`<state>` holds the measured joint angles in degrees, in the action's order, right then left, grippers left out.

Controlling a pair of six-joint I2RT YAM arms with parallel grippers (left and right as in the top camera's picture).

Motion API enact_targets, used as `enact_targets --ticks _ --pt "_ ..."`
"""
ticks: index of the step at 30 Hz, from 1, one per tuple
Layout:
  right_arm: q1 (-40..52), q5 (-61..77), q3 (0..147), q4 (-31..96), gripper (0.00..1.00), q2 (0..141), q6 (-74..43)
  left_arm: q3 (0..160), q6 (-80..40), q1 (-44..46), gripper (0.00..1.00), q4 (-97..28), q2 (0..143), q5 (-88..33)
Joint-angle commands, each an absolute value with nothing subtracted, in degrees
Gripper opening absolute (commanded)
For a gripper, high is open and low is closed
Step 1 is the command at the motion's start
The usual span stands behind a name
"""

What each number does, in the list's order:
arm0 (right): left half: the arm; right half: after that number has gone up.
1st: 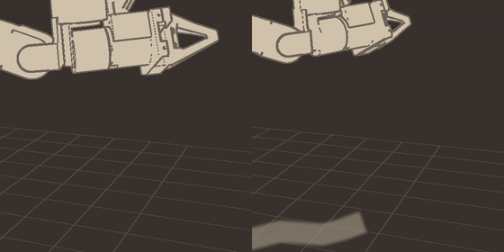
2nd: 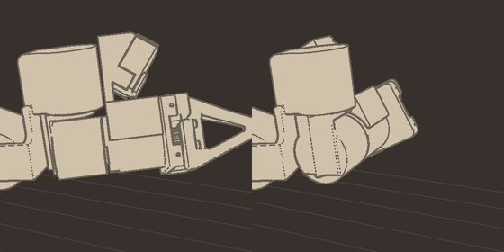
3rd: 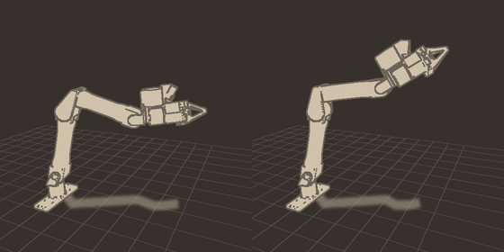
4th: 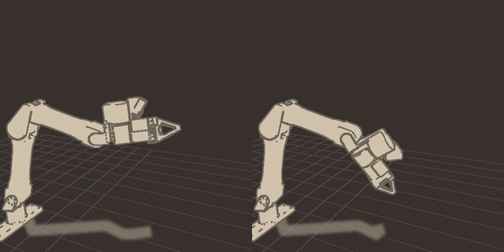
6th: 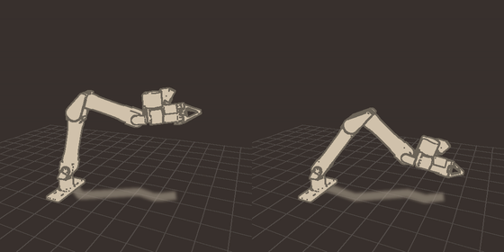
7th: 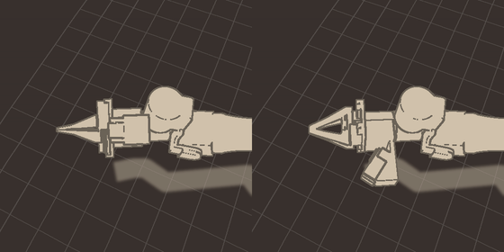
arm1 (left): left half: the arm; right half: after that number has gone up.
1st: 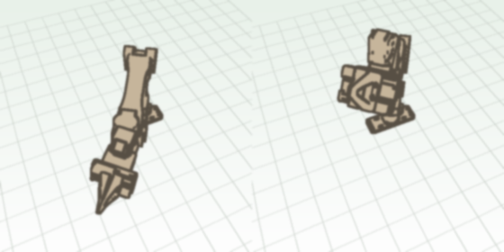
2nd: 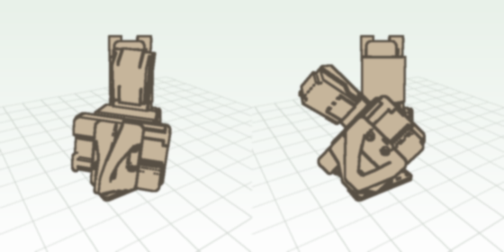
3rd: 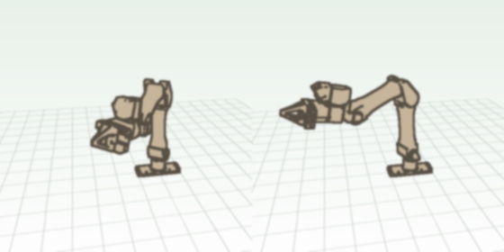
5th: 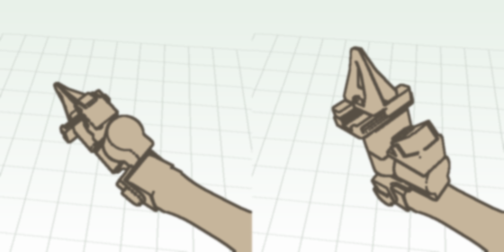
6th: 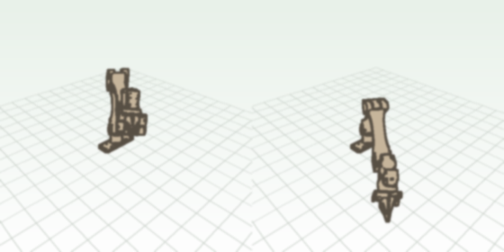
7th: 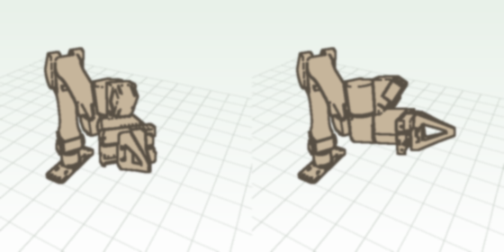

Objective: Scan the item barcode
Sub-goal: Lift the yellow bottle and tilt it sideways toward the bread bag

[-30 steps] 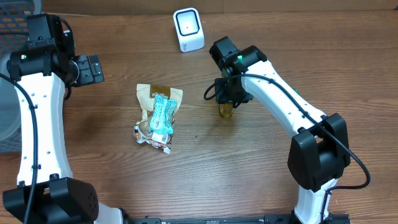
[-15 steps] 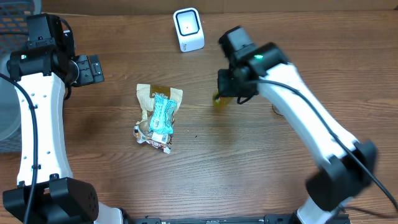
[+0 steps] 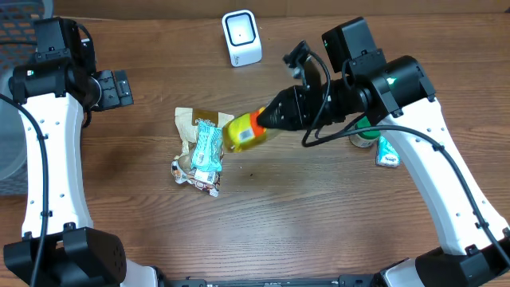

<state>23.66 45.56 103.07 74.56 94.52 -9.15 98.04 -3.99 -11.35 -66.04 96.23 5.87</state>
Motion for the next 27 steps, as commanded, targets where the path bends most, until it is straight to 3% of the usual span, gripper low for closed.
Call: enact_targets --ticks 1,15,27 --pt "23.6 61.5 103.9 75.8 0.29 94.0 -0.8 99.1 -2.8 -11.2 1.00 -66.0 95.5 6.2" --pt "23.8 62.9 103.8 93.0 0.29 94.0 18.3 99.1 -2.8 -11.2 1.00 -66.0 95.5 6.2" --pt "24.0 63.2 102.4 94.3 0.29 94.0 18.7 99.1 -2.8 -11.2 1.00 -66.0 95.5 6.2"
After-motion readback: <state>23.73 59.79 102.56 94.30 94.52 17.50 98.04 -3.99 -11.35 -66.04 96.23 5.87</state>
